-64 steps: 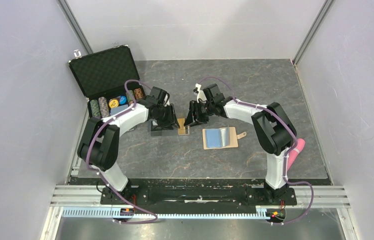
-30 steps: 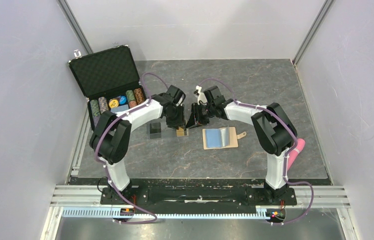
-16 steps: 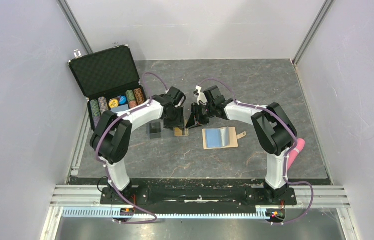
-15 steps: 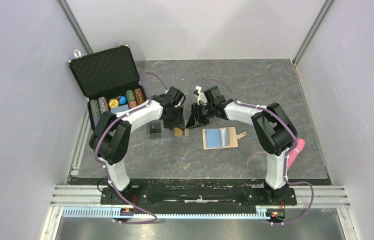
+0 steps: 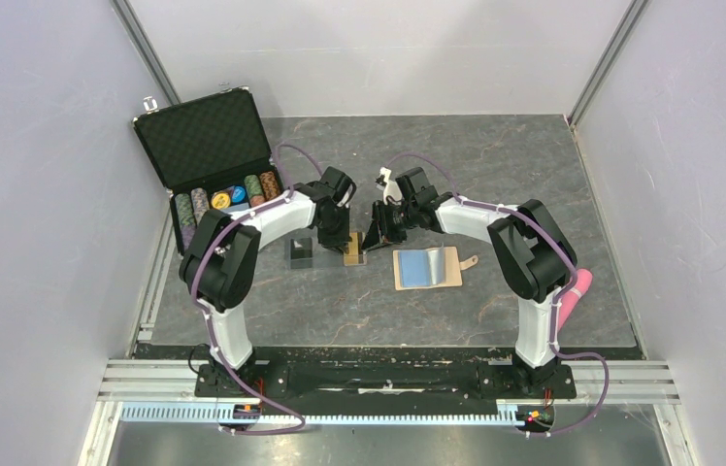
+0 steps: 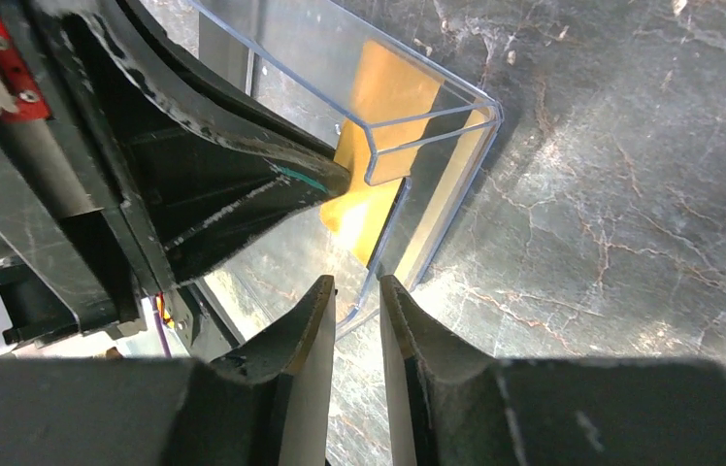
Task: Put the credit cards into the card holder
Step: Pick up the credit card from the storage box.
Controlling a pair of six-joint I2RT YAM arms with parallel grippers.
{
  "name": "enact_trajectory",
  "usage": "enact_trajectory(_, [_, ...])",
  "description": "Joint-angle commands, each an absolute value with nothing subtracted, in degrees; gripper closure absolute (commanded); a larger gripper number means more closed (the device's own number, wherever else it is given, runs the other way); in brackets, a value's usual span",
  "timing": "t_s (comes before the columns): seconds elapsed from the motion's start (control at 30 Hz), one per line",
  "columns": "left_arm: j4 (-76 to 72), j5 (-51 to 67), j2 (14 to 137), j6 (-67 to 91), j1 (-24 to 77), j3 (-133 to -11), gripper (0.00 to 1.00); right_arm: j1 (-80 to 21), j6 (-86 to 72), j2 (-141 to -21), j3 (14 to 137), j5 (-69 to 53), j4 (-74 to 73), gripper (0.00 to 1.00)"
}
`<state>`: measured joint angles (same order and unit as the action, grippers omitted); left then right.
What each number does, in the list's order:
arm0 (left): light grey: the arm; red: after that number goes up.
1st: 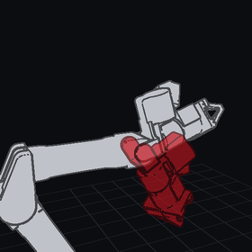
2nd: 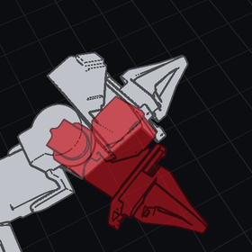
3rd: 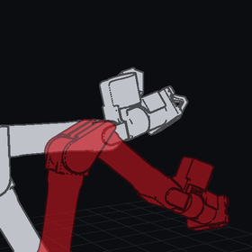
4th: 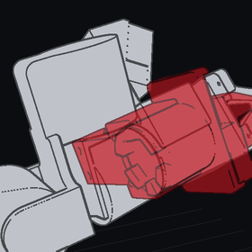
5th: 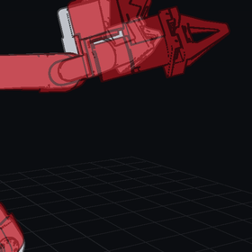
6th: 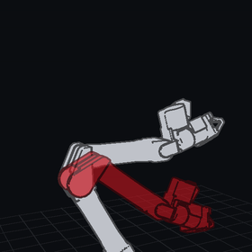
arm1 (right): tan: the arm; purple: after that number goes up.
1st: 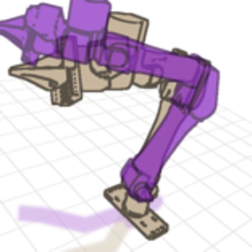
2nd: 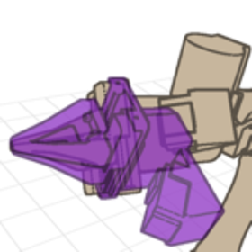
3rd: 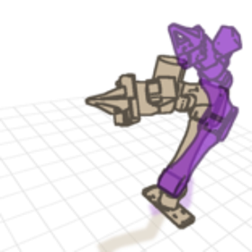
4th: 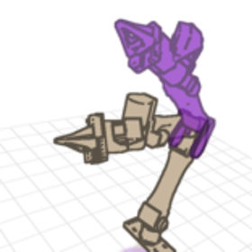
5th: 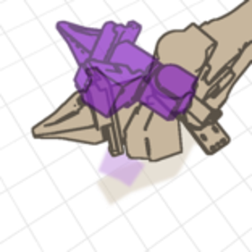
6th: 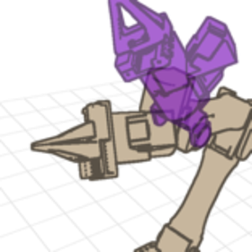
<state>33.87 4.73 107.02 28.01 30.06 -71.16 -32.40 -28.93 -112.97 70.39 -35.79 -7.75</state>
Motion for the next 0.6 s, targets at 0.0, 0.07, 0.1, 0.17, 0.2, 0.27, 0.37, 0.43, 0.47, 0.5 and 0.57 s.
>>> enact_trajectory(0.0, [32.0,7.88,108.9,26.67,30.33,-73.19,0.9,-32.74,-28.34,-111.47,70.31,-37.53,-6.43,0.75])
enact_trajectory(0.07, [31.82,8.17,108.19,26.57,30.51,-73.46,0.97,-32.69,-28.26,-111.53,70.31,-37.53,-6.55,0.75])
enact_trajectory(0.1, [31.84,8.2,107.88,26.49,30.61,-73.68,0.98,-32.69,-28.28,-111.53,70.31,-37.53,-6.5,0.75])
enact_trajectory(0.17, [32.57,7.76,107.71,25.99,30.84,-74.3,0.98,-32.67,-28.28,-111.58,70.31,-37.53,-6.5,0.75])
enact_trajectory(0.2, [33.41,7.38,107.79,25.7,30.94,-74.77,0.98,-32.69,-28.24,-111.6,70.31,-37.53,-6.55,0.75])
enact_trajectory(0.27, [35.05,6.36,108.18,24.87,31.23,-75.78,0.95,-32.64,-28.29,-111.57,70.31,-37.62,-6.52,0.75])
enact_trajectory(0.37, [38.14,4.76,109.29,22.55,32.04,-77.82,0.81,-32.69,-28.15,-111.62,70.22,-37.62,-6.5,0.75])
enact_trajectory(0.43, [40.11,3.01,110.04,21.47,32.72,-79.25,0.79,-32.65,-28.2,-111.62,70.14,-37.62,-6.53,0.75])
enact_trajectory(0.47, [40.75,2.58,110.25,21.09,32.93,-79.59,0.79,-32.63,-28.19,-111.65,70.14,-37.62,-6.53,0.75])
enact_trajectory(0.5, [41.01,2.23,110.3,20.92,33.11,-79.93,0.79,-32.65,-28.21,-111.7,70.14,-37.62,-6.51,0.75])
enact_trajectory(0.57, [41.3,1.71,110.31,20.66,33.44,-80.12,0.78,-32.69,-28.18,-111.79,70.22,-37.75,-6.5,0.75])
